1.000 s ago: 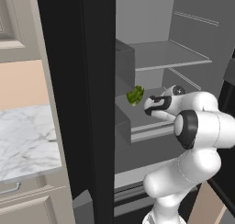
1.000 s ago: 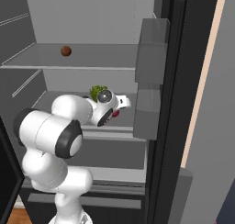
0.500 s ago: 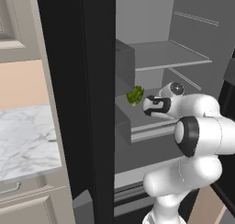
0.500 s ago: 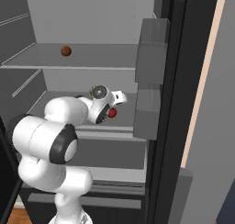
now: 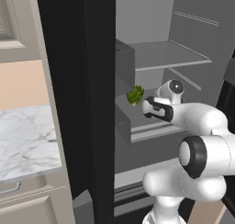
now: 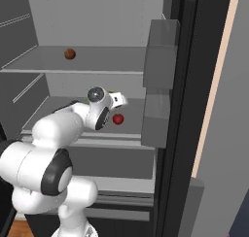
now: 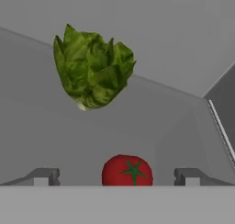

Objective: Place the tomato in the correct fridge rack based on whether it is a fruit or vegetable. Finally, close the fridge door.

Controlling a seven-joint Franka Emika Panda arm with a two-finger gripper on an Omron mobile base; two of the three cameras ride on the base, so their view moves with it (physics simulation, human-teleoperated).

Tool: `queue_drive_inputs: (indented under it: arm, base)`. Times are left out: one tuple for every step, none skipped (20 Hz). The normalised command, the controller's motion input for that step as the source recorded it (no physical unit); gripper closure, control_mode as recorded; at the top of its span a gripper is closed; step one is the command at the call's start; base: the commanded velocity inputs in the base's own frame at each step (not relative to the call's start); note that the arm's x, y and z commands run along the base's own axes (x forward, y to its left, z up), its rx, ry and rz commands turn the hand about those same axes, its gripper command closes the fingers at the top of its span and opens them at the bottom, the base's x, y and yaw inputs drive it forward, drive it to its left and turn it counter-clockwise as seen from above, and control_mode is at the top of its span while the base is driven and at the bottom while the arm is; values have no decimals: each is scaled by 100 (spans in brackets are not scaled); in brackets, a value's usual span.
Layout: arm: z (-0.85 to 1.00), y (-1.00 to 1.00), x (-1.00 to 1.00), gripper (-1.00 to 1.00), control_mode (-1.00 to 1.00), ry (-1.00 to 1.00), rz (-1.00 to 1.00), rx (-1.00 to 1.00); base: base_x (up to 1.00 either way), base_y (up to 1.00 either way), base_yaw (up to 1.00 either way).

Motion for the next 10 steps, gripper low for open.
queue_drive_inputs:
  arm:
    - [45, 0, -34, -100, -100, 0, 4, 0]
    - [46, 0, -33, -100, -100, 0, 3, 1]
    - [48, 3, -41, -100, -100, 1, 4, 0]
    - [52, 11, -57, -100, -100, 1, 7, 0]
    - [49, 6, -61, -100, -100, 2, 8, 0]
    - [41, 9, -64, -100, -100, 3, 9, 0]
    - [40, 4, -69, -100, -100, 5, 10, 0]
    - [31, 13, -78, -100, -100, 5, 9, 0]
    - [33, 25, -83, -100, -100, 9, 9, 0]
    - [39, 21, -73, -100, -100, 15, 7, 0]
  base:
    - [0, 0, 0]
    - [0, 0, 0]
    - [0, 0, 0]
    - [0, 0, 0]
    - [0, 0, 0]
    - [0, 0, 0]
    - [0, 0, 0]
    - [0, 0, 0]
    - [0, 0, 0]
    - [0, 0, 0]
